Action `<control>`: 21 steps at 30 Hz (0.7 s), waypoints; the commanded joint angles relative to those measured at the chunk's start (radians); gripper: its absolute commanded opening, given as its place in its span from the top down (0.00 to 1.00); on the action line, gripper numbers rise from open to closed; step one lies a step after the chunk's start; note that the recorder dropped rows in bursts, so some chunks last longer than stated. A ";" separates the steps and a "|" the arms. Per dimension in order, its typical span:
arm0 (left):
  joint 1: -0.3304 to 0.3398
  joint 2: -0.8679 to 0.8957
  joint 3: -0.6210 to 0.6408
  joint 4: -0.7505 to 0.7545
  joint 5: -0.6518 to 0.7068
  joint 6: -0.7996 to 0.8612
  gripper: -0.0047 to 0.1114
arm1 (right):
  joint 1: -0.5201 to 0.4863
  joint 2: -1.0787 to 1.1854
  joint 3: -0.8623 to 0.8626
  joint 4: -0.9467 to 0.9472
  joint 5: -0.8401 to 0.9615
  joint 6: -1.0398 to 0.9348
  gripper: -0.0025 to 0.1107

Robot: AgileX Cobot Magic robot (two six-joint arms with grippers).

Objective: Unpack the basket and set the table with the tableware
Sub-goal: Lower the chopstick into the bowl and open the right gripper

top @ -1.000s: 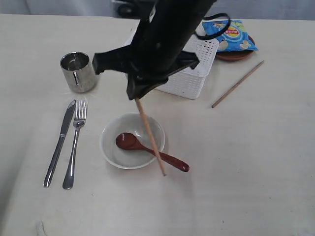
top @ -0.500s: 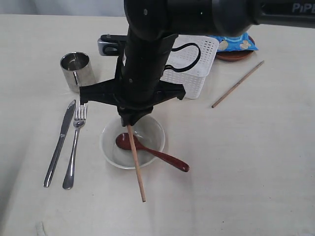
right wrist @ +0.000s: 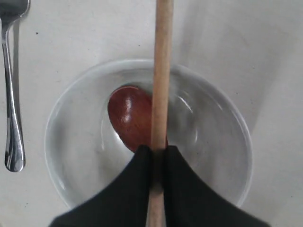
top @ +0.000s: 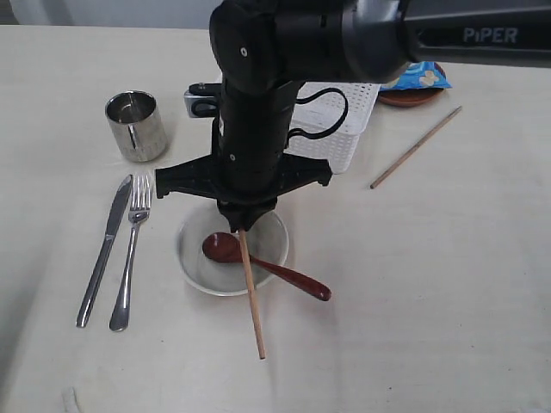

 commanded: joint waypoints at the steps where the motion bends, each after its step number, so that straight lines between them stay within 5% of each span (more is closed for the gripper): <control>1: 0.001 -0.004 0.003 -0.001 -0.011 0.001 0.96 | -0.002 0.021 0.000 -0.013 0.004 0.007 0.98; 21: 0.001 -0.004 0.003 -0.001 -0.011 0.001 0.96 | -0.002 0.030 0.000 -0.075 -0.052 0.014 0.98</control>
